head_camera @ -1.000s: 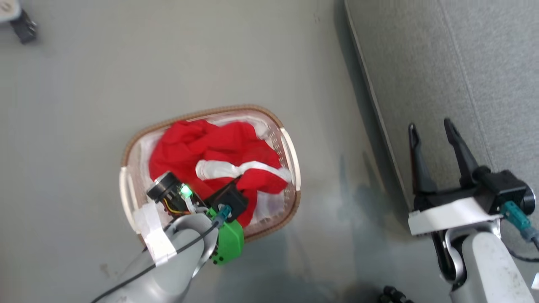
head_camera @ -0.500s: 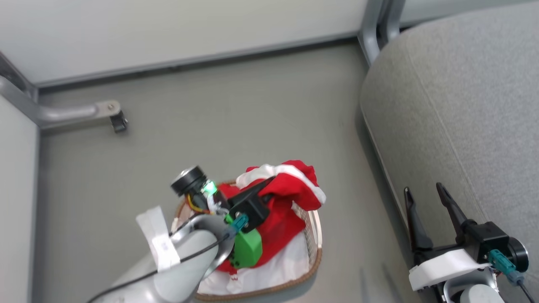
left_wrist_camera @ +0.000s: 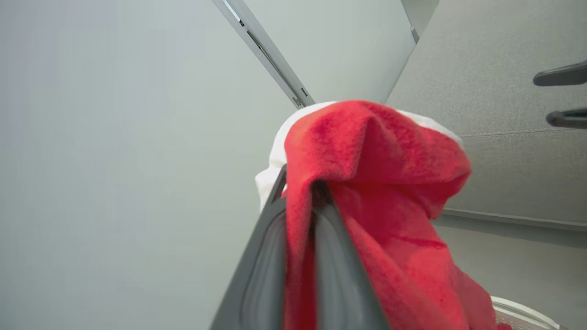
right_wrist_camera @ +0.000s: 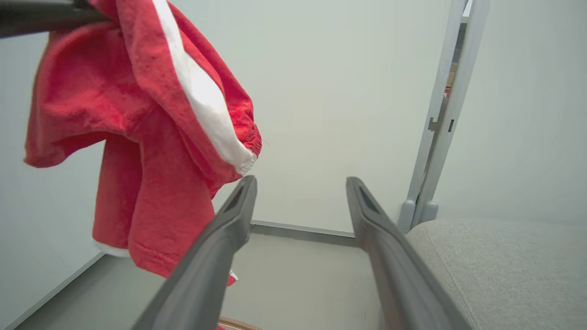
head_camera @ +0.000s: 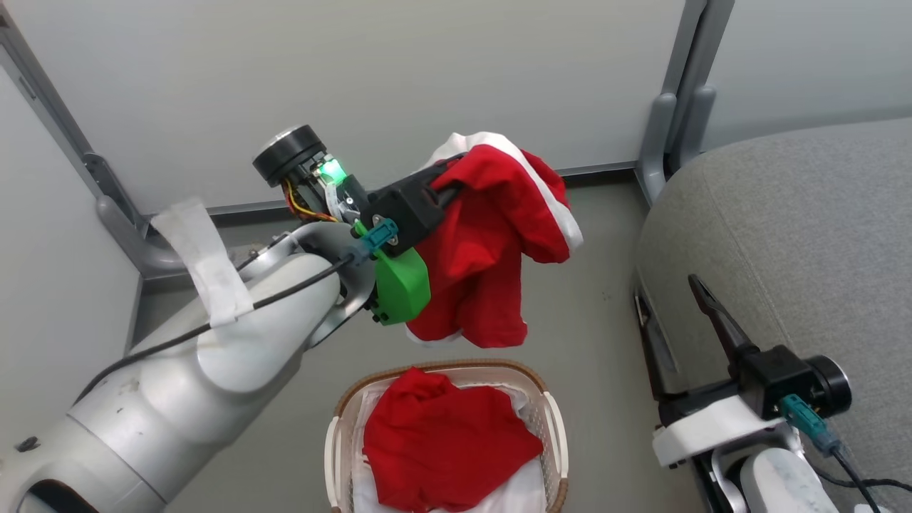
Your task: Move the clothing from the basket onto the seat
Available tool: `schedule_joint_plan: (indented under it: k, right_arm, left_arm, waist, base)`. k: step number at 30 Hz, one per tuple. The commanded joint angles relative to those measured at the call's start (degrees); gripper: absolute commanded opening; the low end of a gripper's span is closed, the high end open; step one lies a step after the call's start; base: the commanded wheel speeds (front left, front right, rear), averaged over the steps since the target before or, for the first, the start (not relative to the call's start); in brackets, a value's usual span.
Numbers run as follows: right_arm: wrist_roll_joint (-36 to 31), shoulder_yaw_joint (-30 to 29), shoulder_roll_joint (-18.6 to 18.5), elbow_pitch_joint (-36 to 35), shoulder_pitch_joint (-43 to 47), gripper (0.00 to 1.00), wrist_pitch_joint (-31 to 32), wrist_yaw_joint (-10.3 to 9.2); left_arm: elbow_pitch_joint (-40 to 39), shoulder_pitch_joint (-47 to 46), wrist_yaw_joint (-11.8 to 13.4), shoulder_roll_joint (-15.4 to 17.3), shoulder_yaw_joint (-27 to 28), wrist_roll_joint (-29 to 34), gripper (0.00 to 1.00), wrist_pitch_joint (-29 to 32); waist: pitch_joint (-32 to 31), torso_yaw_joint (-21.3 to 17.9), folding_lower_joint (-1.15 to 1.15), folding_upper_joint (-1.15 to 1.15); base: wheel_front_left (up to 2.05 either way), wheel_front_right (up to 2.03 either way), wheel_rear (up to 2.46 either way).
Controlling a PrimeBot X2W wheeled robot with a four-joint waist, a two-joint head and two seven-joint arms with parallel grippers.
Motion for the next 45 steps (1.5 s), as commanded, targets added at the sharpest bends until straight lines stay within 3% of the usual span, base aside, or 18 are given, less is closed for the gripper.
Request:
schedule_joint_plan:
  k: [1, 12, 22, 28, 29, 30, 32, 33, 38, 39, 40, 41, 42, 45]
  right_arm:
    - [-0.44, 0.78, -0.27, -0.02, -0.98, 1.0, -0.12, -0.04]
    - [-5.05, 9.53, -0.25, 4.05, -9.84, 1.0, -0.12, -0.04]
    - [-10.55, 14.23, -0.26, 14.32, -21.63, 1.0, -0.11, -0.05]
    - [-9.2, 18.84, -0.26, 24.06, -28.0, 1.0, -0.08, -0.05]
    - [-8.43, 19.69, -0.25, 25.44, -28.83, 0.93, -0.09, -0.05]
    - [-7.4, 20.68, -0.25, 27.02, -29.83, 0.55, -0.08, -0.05]
    - [-5.52, 22.24, -0.25, 29.15, -31.72, 0.09, -0.08, -0.05]
    - [-4.78, 22.73, -0.25, 29.56, -32.5, 0.0, -0.09, -0.05]
    - [-2.51, 24.04, -0.49, 29.83, -34.71, 0.0, -0.09, -0.05]
    - [-2.23, 24.16, -0.68, 29.57, -35.05, 0.0, -0.09, -0.05]
    - [-1.92, 24.22, -0.95, 29.17, -35.4, 0.0, -0.09, -0.05]
    - [-1.62, 24.21, -1.08, 28.79, -35.57, 0.0, -0.09, -0.05]
    - [-1.45, 24.16, -1.25, 28.31, -35.63, 0.0, -0.09, -0.05]
    - [-1.21, 23.99, -1.97, 27.26, -35.43, 0.0, -0.08, -0.05]
  left_arm:
    - [0.43, -1.38, 0.06, 0.53, 0.09, -1.04, 0.0, 0.17]
    - [2.93, -3.88, 0.05, 0.83, -1.16, -3.82, 0.0, -1.28]
    - [2.92, -4.31, 0.05, -0.01, -2.79, -4.43, 0.0, -2.22]
    - [2.28, -3.88, 0.05, -0.66, -3.52, -4.53, 0.0, -2.72]
    - [2.17, -3.77, 0.06, -0.69, -3.56, -4.59, 0.0, -2.77]
    - [2.03, -3.6, 0.13, -0.67, -3.57, -4.69, 0.0, -2.94]
    - [1.78, -3.02, 0.44, -0.64, -3.53, -4.96, 0.0, -3.16]
    - [1.66, -2.68, 0.55, -0.59, -3.44, -5.11, 0.0, -3.16]
    - [1.41, -0.16, 2.09, 0.06, -2.31, -7.29, 0.0, -3.76]
    - [1.38, 0.47, 2.34, 0.15, -2.06, -7.65, 0.2, -3.95]
    - [1.29, 1.41, 2.84, 0.2, -1.62, -8.14, 0.49, -4.26]
    - [1.26, 2.22, 3.3, 0.22, -1.12, -8.82, 0.89, -4.45]
    - [1.18, 3.38, 3.87, 0.19, -0.56, -9.73, 1.0, -4.73]
    - [0.73, 6.73, 5.57, -0.25, 1.31, -12.3, 1.0, -5.4]
  waist:
    - [0.02, -0.19, 0.0, 0.0]
    - [0.76, -0.11, 0.0, 0.0]
    - [1.01, 1.25, 0.0, 0.0]
    - [0.79, 1.99, 0.0, 0.0]
    - [0.76, 2.09, 0.0, 0.0]
    - [0.73, 2.2, 0.0, 0.0]
    - [0.72, 2.36, 0.0, 0.0]
    - [0.74, 2.42, 0.0, 0.0]
    - [0.79, 2.35, 0.0, 0.0]
    - [0.79, 2.28, 0.0, 0.0]
    - [0.79, 2.2, 0.0, 0.0]
    - [0.78, 2.13, 0.0, 0.0]
    - [0.71, 2.01, 0.0, 0.0]
    - [0.54, 1.79, 0.0, 0.0]
  base:
    - [0.0, 0.0, 0.0]
    - [0.0, 0.0, 0.0]
    - [0.0, 0.0, 0.0]
    - [0.0, 0.0, 0.0]
    - [0.0, 0.0, 0.0]
    - [0.0, 0.0, 0.0]
    - [0.0, 0.0, 0.0]
    - [0.0, 0.0, 0.0]
    - [0.0, 0.0, 0.0]
    - [0.0, 0.0, 0.0]
    - [0.0, 0.0, 0.0]
    - [0.0, 0.0, 0.0]
    - [0.0, 0.0, 0.0]
    - [0.0, 0.0, 0.0]
